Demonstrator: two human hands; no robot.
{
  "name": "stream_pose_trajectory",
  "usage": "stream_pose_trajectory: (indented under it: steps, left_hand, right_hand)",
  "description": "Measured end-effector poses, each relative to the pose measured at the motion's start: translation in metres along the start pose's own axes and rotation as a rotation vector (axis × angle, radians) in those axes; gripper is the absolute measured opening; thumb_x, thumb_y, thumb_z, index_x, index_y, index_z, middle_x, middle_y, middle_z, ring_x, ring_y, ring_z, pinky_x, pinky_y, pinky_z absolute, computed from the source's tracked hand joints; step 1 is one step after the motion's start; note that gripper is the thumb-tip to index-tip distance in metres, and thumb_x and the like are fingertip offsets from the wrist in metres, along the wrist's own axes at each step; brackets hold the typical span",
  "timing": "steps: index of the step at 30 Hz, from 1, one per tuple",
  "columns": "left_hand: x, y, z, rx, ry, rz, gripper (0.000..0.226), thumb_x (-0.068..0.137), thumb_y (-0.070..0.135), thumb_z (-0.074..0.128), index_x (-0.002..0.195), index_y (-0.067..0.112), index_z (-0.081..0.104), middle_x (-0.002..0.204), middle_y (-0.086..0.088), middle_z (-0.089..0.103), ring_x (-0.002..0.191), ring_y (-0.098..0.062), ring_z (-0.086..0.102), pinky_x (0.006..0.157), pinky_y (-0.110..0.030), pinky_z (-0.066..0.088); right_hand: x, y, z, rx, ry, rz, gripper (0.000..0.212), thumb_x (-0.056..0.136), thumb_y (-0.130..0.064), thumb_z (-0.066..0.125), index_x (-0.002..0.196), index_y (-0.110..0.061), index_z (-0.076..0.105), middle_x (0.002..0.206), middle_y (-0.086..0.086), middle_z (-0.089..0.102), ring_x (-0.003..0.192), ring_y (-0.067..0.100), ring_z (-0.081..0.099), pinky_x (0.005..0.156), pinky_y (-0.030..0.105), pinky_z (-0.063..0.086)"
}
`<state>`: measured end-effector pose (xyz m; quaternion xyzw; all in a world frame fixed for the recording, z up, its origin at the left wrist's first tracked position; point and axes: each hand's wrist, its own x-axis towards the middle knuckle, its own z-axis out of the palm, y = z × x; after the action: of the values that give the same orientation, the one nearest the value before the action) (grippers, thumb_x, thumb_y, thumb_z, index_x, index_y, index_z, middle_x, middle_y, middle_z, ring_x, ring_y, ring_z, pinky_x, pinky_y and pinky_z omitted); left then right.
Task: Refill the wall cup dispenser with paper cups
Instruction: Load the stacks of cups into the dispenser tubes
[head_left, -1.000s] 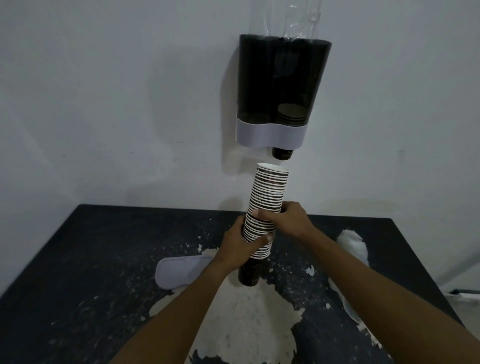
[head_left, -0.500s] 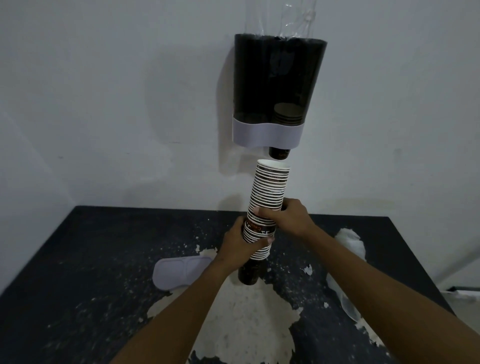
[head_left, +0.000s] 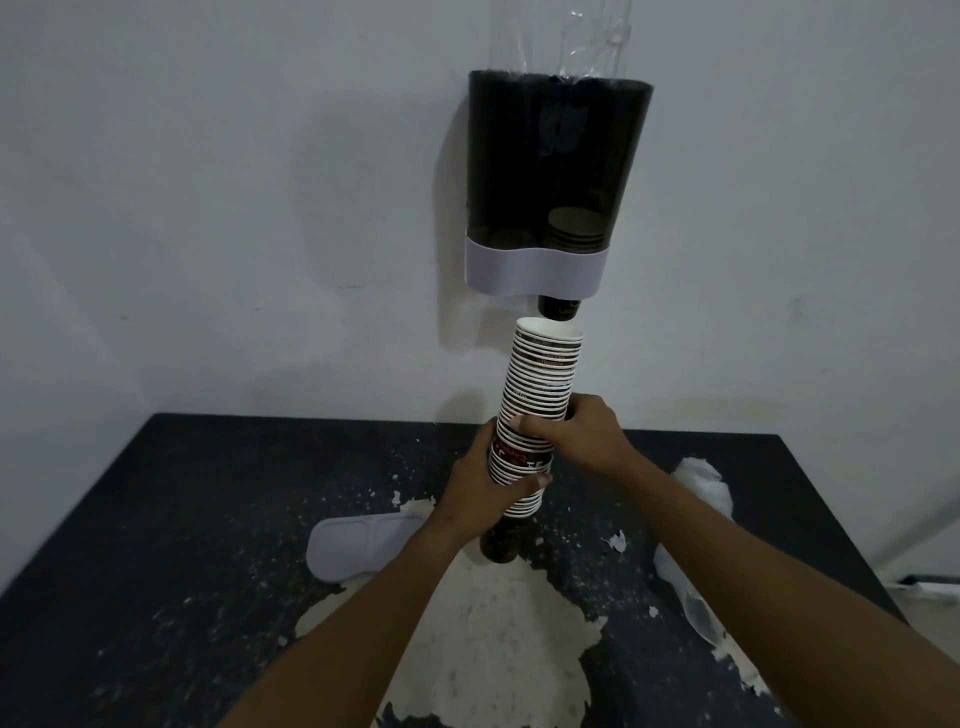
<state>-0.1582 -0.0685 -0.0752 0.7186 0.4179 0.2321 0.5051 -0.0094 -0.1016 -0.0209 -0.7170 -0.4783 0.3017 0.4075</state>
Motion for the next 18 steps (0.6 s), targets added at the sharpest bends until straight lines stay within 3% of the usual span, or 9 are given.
stream_pose_trajectory:
  steps: [6,18]
  left_hand:
    - [0.0016,0.0019,0.0010,0.031,0.009,0.030,0.101,0.071,0.041,0.079,0.149,0.030,0.016,0.153,0.001,0.034,0.140,-0.021,0.035,0.116,-0.046,0.030]
    - [0.0052,-0.0045,0.0008,0.042,0.004,0.034,0.100,0.067,0.044,0.081,0.147,0.029,0.022,0.149,0.001,0.040,0.137,-0.022,0.040,0.114,-0.046,0.034]
  right_hand:
    - [-0.0001,0.0005,-0.0021,0.000,-0.017,-0.015,0.060,0.072,-0.041,0.079,0.121,-0.014,0.059,0.119,0.005,0.067,0.091,0.011,0.063,0.069,0.014,0.050]
    - [0.0021,0.0073,-0.0050,0.002,-0.040,-0.040,0.060,0.073,-0.037,0.079,0.123,-0.015,0.057,0.122,0.005,0.065,0.096,0.011,0.062,0.072,0.015,0.051]
